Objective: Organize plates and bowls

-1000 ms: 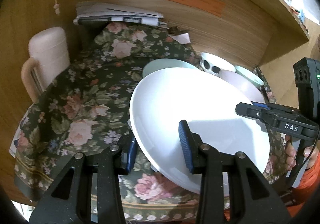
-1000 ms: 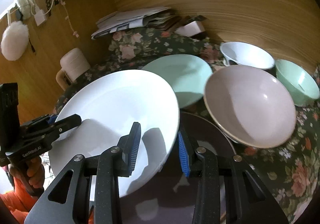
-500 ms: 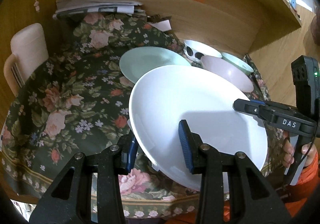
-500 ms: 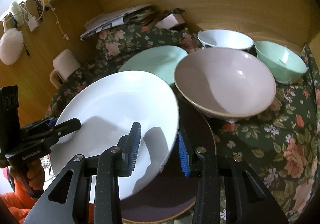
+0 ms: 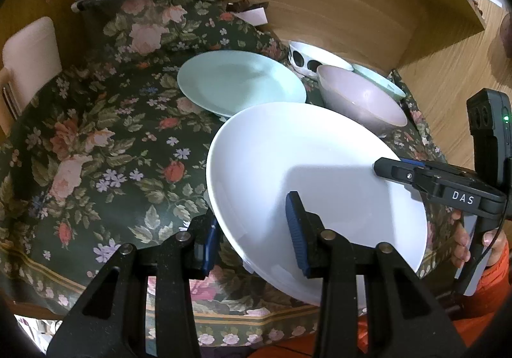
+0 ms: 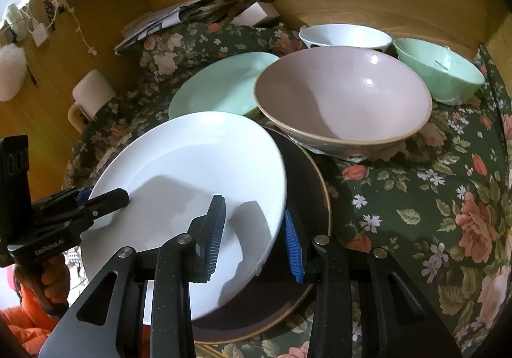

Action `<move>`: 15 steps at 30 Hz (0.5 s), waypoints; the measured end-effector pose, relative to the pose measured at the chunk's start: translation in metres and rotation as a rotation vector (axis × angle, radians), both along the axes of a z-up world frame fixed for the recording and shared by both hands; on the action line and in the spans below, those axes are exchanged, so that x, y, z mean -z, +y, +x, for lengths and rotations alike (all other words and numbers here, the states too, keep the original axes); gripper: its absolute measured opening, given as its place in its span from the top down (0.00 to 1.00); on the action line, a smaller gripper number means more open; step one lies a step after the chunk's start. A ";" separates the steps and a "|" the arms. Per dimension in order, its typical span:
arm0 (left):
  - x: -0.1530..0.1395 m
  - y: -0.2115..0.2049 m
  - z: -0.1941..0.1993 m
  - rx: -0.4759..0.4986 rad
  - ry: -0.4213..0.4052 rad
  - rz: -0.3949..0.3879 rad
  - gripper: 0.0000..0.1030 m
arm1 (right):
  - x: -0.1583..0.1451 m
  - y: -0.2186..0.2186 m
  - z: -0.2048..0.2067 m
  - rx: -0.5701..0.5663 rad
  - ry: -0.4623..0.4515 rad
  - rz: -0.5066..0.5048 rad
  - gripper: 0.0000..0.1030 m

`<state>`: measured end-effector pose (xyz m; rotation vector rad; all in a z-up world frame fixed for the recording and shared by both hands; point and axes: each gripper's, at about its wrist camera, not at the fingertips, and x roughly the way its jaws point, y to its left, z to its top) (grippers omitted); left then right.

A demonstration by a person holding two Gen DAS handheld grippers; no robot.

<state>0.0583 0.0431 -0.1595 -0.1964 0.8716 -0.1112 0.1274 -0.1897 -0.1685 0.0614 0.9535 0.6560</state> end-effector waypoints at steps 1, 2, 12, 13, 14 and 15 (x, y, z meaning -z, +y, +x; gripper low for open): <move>0.000 0.000 0.000 0.001 0.001 0.001 0.62 | 0.000 0.000 0.000 0.001 0.001 -0.001 0.69; 0.001 -0.002 0.001 0.003 0.002 0.002 0.62 | 0.000 -0.001 0.000 0.003 0.001 -0.004 0.69; 0.007 -0.005 0.003 0.015 0.015 0.005 0.63 | 0.002 -0.003 0.001 0.025 0.000 -0.037 0.68; 0.007 -0.006 0.003 0.015 0.014 0.007 0.64 | 0.001 -0.005 0.001 0.027 -0.008 -0.033 0.68; 0.007 -0.005 0.003 0.016 0.011 0.008 0.64 | -0.001 -0.005 0.000 0.030 -0.013 -0.031 0.68; 0.007 -0.006 0.003 0.016 0.008 0.009 0.64 | -0.004 -0.006 0.000 0.031 -0.026 -0.030 0.68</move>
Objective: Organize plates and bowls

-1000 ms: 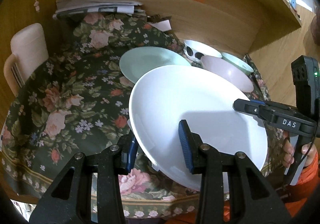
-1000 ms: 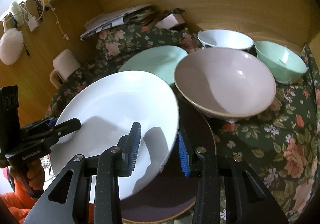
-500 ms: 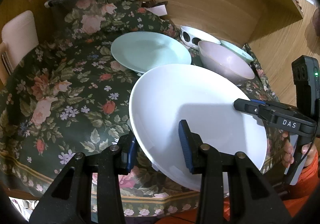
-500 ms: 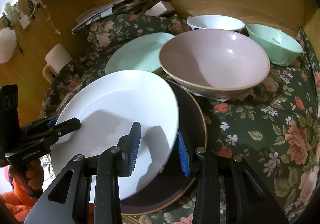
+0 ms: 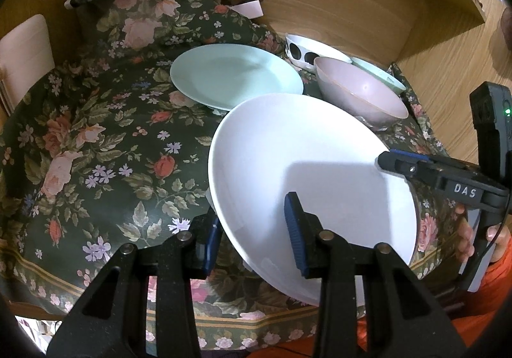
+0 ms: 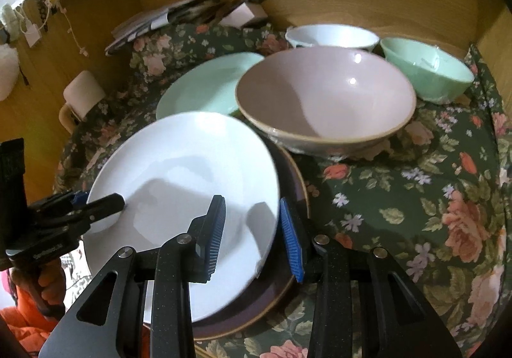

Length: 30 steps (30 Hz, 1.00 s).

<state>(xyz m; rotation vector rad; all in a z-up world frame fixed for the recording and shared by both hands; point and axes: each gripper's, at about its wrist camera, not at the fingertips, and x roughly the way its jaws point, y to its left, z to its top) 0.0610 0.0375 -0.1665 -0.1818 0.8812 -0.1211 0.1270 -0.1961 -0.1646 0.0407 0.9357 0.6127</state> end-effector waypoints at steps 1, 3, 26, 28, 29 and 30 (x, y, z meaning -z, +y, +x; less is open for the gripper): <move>0.000 0.001 0.001 0.002 -0.001 0.000 0.64 | -0.004 0.000 -0.001 -0.013 -0.015 0.009 0.68; -0.001 0.000 0.001 0.007 -0.004 -0.007 0.64 | -0.008 0.003 -0.004 -0.034 -0.027 0.009 0.68; -0.017 0.015 0.020 -0.050 -0.028 0.054 0.50 | -0.037 0.008 0.014 -0.015 -0.099 -0.001 0.64; -0.027 0.021 0.023 -0.063 -0.052 0.073 0.45 | -0.043 0.010 0.019 -0.020 -0.118 0.002 0.59; -0.030 0.024 0.026 -0.070 -0.060 0.079 0.44 | -0.045 0.010 0.021 -0.021 -0.126 0.001 0.59; -0.036 0.028 0.030 -0.082 -0.073 0.088 0.42 | -0.050 0.013 0.025 -0.026 -0.141 -0.003 0.58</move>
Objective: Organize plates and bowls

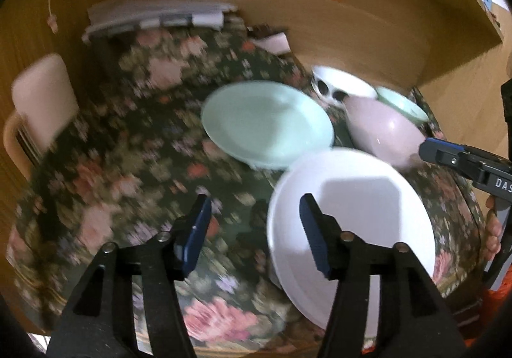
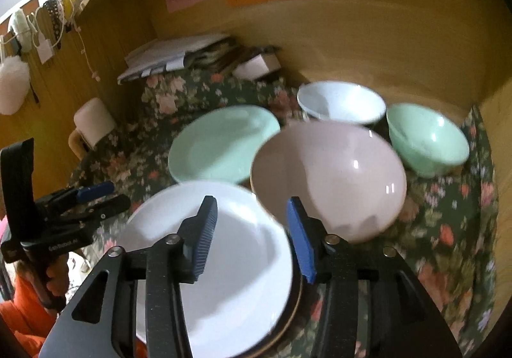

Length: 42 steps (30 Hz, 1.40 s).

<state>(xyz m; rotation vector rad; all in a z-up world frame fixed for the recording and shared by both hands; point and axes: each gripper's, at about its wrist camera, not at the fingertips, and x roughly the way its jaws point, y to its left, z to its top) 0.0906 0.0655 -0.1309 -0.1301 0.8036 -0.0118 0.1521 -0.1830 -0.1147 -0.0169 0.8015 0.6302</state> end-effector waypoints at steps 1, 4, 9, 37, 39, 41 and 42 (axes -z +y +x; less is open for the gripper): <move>-0.003 0.003 0.003 -0.007 -0.007 0.004 0.40 | -0.003 0.002 0.003 -0.005 -0.010 -0.004 0.58; -0.013 0.015 0.013 -0.027 -0.027 0.008 0.35 | -0.009 0.008 0.014 -0.023 -0.026 -0.006 0.54; -0.020 0.034 0.031 -0.069 -0.034 -0.003 0.30 | -0.016 0.023 0.040 -0.058 -0.032 -0.015 0.53; 0.033 0.072 0.123 -0.030 0.104 0.002 0.24 | 0.062 0.104 0.190 -0.129 0.222 -0.316 0.62; 0.034 0.072 0.125 -0.029 0.097 0.001 0.24 | 0.066 0.104 0.195 -0.125 0.239 -0.331 0.64; 0.035 0.073 0.126 -0.027 0.089 -0.004 0.25 | 0.069 0.105 0.198 -0.125 0.253 -0.338 0.64; 0.035 0.073 0.126 -0.026 0.086 -0.009 0.24 | 0.070 0.105 0.199 -0.127 0.259 -0.340 0.64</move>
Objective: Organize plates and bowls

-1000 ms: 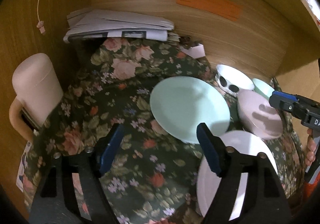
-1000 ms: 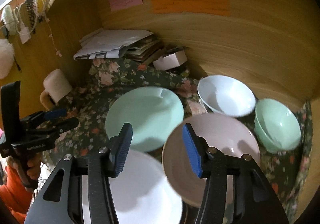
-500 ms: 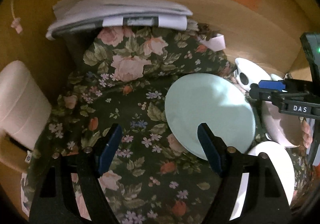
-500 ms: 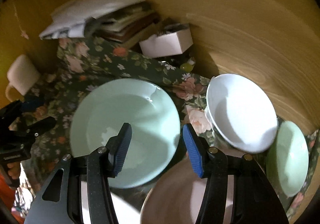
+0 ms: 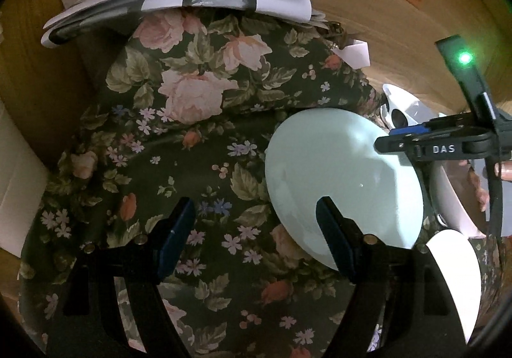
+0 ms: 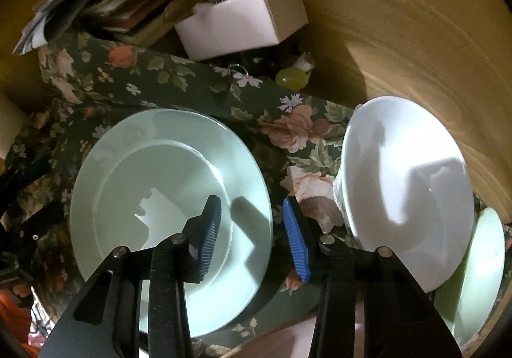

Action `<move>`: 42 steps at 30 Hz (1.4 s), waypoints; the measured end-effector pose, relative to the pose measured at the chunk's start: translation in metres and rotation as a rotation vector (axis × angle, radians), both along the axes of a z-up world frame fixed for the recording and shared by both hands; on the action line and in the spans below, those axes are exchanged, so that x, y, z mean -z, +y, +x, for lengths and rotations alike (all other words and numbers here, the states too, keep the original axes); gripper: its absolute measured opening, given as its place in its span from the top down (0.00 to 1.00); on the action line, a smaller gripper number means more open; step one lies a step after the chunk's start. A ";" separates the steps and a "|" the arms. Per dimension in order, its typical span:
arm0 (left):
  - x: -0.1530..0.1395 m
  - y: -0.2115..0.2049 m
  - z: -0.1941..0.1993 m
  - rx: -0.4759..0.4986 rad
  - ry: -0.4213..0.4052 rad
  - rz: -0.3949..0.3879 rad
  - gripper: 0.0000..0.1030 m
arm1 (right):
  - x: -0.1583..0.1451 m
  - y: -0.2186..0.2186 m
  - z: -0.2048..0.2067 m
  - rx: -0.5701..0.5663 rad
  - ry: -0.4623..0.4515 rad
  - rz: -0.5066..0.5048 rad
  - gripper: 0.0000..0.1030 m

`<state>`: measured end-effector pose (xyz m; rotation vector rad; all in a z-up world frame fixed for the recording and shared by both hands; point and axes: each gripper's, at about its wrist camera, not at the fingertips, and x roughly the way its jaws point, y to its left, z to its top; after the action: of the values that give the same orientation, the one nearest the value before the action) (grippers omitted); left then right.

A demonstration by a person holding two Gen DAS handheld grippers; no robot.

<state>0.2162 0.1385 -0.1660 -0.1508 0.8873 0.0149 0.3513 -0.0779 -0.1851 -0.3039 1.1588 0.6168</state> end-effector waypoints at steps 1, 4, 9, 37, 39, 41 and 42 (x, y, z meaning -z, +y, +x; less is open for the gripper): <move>0.000 0.001 0.000 0.001 -0.001 -0.003 0.25 | 0.002 0.001 0.000 -0.002 0.010 -0.002 0.64; 0.001 0.002 -0.001 -0.001 -0.006 -0.007 0.24 | 0.006 0.005 0.000 -0.010 0.028 -0.008 0.64; 0.002 0.011 -0.011 -0.016 -0.005 -0.025 0.25 | 0.003 0.012 -0.011 -0.025 0.035 -0.001 0.64; 0.017 0.053 -0.056 -0.089 0.046 -0.012 0.46 | 0.004 0.057 -0.105 -0.124 0.052 0.145 0.61; 0.018 0.051 -0.054 -0.087 0.039 -0.008 0.47 | 0.005 0.057 -0.110 -0.123 0.033 0.146 0.61; 0.018 0.048 -0.053 -0.082 0.034 -0.003 0.48 | 0.006 0.060 -0.114 -0.120 0.031 0.150 0.61; 0.018 0.046 -0.053 -0.077 0.031 0.000 0.50 | 0.005 0.060 -0.115 -0.121 0.026 0.152 0.64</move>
<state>0.1636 0.1847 -0.1843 -0.1852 0.9124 0.0897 0.2365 -0.0177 -0.1902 -0.2381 1.1168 0.8125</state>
